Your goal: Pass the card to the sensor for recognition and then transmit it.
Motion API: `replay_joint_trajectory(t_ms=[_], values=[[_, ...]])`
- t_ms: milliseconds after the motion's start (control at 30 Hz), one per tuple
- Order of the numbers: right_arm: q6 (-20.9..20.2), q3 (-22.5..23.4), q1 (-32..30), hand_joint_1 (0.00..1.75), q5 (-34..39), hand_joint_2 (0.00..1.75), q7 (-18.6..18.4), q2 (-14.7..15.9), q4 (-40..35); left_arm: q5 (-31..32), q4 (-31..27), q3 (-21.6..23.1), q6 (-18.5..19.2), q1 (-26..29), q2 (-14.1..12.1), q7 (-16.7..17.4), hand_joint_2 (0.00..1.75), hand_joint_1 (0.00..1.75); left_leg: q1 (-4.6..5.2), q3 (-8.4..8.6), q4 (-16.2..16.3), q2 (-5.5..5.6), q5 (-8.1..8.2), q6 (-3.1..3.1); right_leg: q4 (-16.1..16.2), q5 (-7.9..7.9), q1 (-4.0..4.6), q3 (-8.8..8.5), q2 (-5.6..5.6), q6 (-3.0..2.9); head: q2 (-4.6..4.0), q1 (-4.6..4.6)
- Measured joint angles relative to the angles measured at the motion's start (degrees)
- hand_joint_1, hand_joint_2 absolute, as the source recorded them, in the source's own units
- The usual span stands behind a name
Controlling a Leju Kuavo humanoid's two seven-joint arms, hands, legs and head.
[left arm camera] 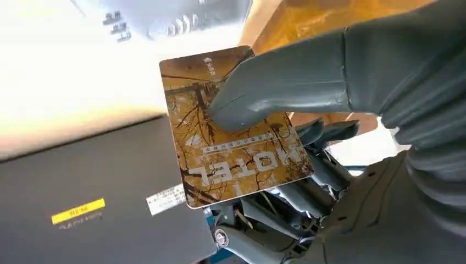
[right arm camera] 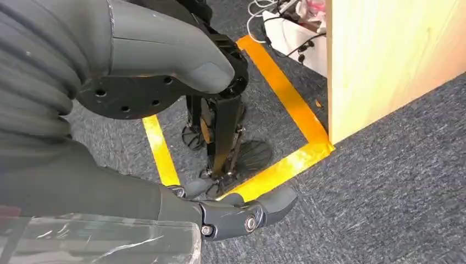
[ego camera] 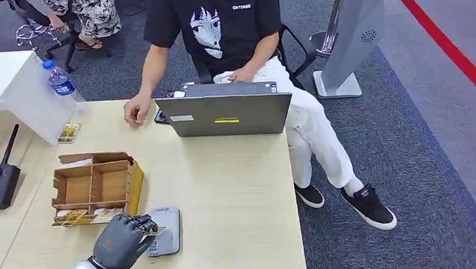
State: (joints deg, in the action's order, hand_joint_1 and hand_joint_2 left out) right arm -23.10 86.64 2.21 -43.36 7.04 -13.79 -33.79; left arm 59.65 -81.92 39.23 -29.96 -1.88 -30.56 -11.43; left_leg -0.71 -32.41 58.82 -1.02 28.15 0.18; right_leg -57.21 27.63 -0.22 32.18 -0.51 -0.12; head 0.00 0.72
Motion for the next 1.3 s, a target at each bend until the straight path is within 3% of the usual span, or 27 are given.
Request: replay_joint_trajectory(t_ms=[133, 267, 367, 533, 833, 1300], values=[[-0.3, 0.0, 0.0, 0.0, -0.1, 1.75, 0.0, 0.0, 0.1, 0.3, 0.4, 0.4, -0.7, -1.1, -0.6, 0.5, 1.75, 1.75, -0.02, 0.01, 0.0, -0.01, -0.01, -0.02, 0.0, -0.01, 0.01, 0.0, 0.01, -0.01, 0.0, 0.0], [-0.3, 0.0, 0.0, 0.0, -0.1, 1.75, 0.2, 0.0, 0.1, 0.2, -1.2, -0.3, -6.2, -2.1, -1.7, 1.2, 1.75, 1.75, -0.02, 0.01, 0.0, -0.01, -0.02, -0.03, 0.0, -0.02, 0.02, 0.0, 0.01, -0.02, 0.0, -0.02], [-0.4, 0.0, -0.1, 0.0, -0.1, 1.75, 0.2, 0.0, 0.1, -1.1, -4.8, -3.8, -9.2, -2.3, -2.3, 0.6, 1.75, 1.75, -0.02, 0.01, 0.0, 0.0, -0.02, -0.03, 0.0, -0.02, 0.02, 0.0, 0.0, -0.02, 0.0, 0.0], [-0.3, 0.0, 0.0, 0.0, -0.3, 1.75, 0.4, 0.0, 0.0, -1.6, -9.3, -10.6, -8.8, -3.4, -3.1, -0.1, 1.75, 1.75, -0.02, 0.01, 0.0, 0.0, -0.02, -0.03, 0.0, -0.02, 0.02, -0.01, 0.0, -0.02, 0.0, 0.0], [1.1, 0.0, 0.1, 0.0, -0.9, 1.75, 1.0, 0.0, 0.5, -3.8, -12.3, -18.9, -6.5, -5.7, -4.6, -0.1, 1.75, 1.75, -0.02, 0.01, 0.0, -0.01, -0.05, -0.01, 0.0, -0.03, 0.02, -0.01, 0.01, -0.03, 0.0, -0.02], [1.6, -0.1, 0.4, 0.0, -1.2, 1.75, 1.5, 0.0, 1.5, -4.4, -13.5, -21.7, -5.4, -6.8, -4.9, -0.5, 1.75, 1.75, -0.02, 0.01, 0.0, -0.01, -0.05, -0.01, 0.0, -0.03, 0.01, -0.01, 0.01, -0.03, 0.0, -0.04]])
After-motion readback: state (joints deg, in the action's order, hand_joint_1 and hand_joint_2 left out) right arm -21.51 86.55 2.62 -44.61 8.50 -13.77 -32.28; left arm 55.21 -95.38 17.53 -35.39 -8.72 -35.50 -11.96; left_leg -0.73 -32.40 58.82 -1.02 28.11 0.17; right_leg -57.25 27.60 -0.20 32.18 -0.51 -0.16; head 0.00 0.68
